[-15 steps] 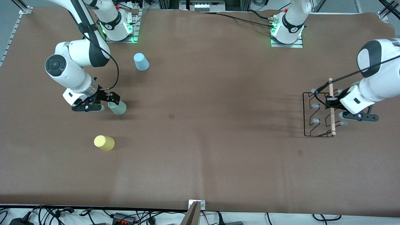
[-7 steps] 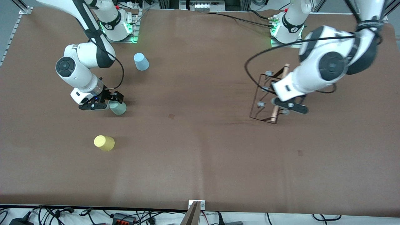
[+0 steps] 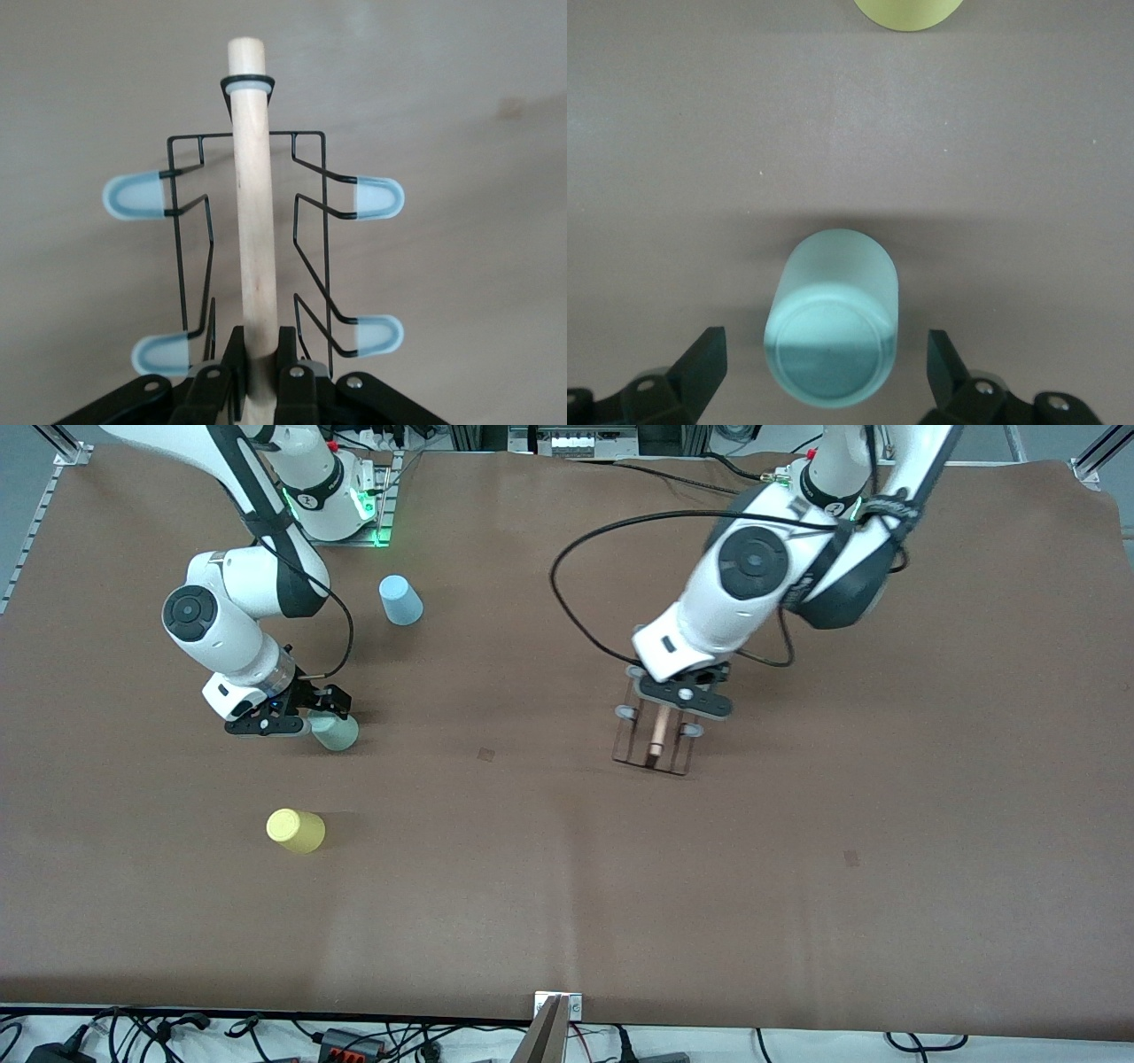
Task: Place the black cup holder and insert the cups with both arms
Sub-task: 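Carry the black wire rack to the table center with the left gripper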
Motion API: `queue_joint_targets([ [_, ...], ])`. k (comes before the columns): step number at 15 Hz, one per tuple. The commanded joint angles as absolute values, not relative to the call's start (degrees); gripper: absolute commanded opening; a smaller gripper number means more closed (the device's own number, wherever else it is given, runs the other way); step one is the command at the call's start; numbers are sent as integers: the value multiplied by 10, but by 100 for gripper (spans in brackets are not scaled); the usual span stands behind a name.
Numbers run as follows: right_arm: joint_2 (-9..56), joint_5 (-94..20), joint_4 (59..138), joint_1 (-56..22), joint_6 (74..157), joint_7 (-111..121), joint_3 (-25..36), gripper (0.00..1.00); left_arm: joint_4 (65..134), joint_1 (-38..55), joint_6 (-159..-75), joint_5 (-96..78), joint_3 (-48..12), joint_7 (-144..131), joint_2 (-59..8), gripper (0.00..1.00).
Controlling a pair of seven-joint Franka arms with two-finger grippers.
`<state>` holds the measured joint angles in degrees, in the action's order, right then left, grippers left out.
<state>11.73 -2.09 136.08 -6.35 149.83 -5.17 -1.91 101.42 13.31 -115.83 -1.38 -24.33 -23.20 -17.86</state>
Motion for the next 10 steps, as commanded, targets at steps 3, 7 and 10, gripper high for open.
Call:
queue_joint_targets([
  [3, 129, -29, 1368, -66, 1525, -55, -18, 100, 992, 171, -1237, -15, -239, -297, -235, 1],
  [7, 137, -29, 1368, -67, 1525, -55, -18, 100, 992, 186, -1301, -15, -241, -331, -271, 1],
  [10, 140, -29, 1368, -68, 1525, -55, -18, 100, 992, 193, -1317, -15, -241, -357, -278, 1],
])
